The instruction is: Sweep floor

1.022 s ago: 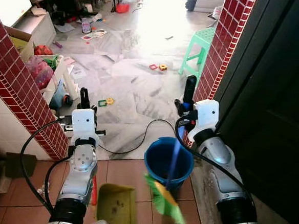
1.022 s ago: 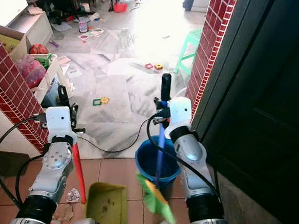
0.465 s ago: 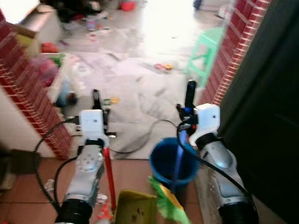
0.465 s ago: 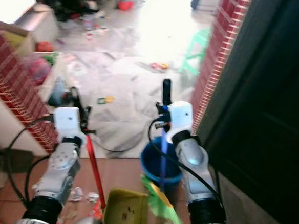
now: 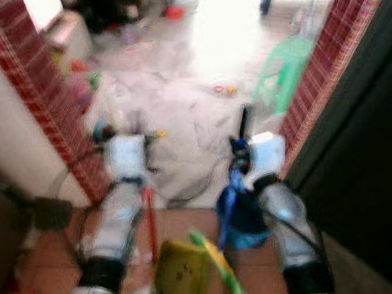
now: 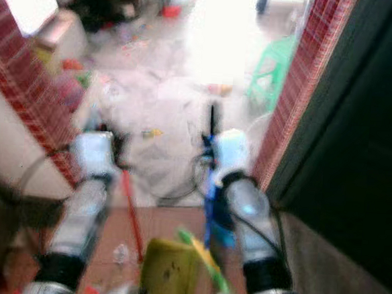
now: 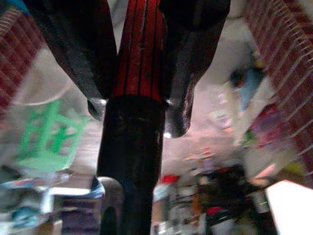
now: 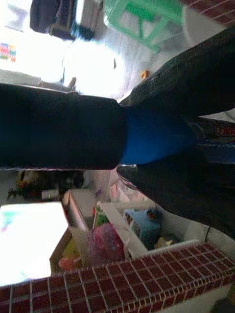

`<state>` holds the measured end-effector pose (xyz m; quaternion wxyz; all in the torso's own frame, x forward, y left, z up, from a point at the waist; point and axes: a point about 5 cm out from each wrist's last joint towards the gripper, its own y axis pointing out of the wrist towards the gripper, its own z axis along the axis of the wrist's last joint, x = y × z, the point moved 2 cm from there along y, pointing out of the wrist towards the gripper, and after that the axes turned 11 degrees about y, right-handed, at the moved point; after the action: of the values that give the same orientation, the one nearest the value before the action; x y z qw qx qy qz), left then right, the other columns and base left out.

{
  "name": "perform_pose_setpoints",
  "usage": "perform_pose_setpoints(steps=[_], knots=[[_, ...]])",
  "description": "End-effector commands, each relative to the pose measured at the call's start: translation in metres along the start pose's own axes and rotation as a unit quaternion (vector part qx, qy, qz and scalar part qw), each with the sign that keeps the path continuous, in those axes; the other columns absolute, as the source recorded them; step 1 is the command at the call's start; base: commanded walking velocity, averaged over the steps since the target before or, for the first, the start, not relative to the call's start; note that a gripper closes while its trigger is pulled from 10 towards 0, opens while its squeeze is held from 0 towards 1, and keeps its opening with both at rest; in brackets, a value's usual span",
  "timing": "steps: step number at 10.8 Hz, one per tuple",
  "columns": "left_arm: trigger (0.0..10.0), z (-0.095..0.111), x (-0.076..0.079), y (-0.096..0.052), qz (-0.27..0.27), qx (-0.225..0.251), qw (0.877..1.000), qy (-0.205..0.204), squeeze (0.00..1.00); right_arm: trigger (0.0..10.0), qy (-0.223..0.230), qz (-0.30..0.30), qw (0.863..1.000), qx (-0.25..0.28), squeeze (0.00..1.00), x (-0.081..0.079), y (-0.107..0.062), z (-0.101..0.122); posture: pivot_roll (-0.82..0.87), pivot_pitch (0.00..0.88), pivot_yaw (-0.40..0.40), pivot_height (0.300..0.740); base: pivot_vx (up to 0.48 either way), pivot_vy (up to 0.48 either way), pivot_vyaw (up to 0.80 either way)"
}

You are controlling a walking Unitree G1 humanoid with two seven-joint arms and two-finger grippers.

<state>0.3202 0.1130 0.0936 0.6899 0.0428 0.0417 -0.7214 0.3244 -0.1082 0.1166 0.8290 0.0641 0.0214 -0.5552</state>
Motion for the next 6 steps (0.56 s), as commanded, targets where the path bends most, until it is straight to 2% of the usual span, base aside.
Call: perform_pose_setpoints(steps=[1,4,6], knots=[[10.0,0.017,-0.004,0.004,0.002,0.030,0.999,-0.013,0.00,10.0,-0.011,0.014,1.000,0.016,0.00,-0.008,0.005,0.007,-0.09,0.000,0.060,0.740,0.000,0.480,0.00],[10.0,0.022,0.003,0.006,-0.010,0.032,0.999,-0.018,0.00,10.0,-0.025,0.006,1.000,0.015,0.00,-0.005,0.005,0.006,-0.10,0.000,0.060,0.740,0.000,0.480,0.00],[10.0,0.030,0.002,0.006,-0.002,0.054,0.999,-0.008,0.00,10.0,-0.040,0.004,0.999,0.013,0.00,-0.004,0.005,0.005,-0.10,0.000,0.057,0.740,0.000,0.416,0.00]])
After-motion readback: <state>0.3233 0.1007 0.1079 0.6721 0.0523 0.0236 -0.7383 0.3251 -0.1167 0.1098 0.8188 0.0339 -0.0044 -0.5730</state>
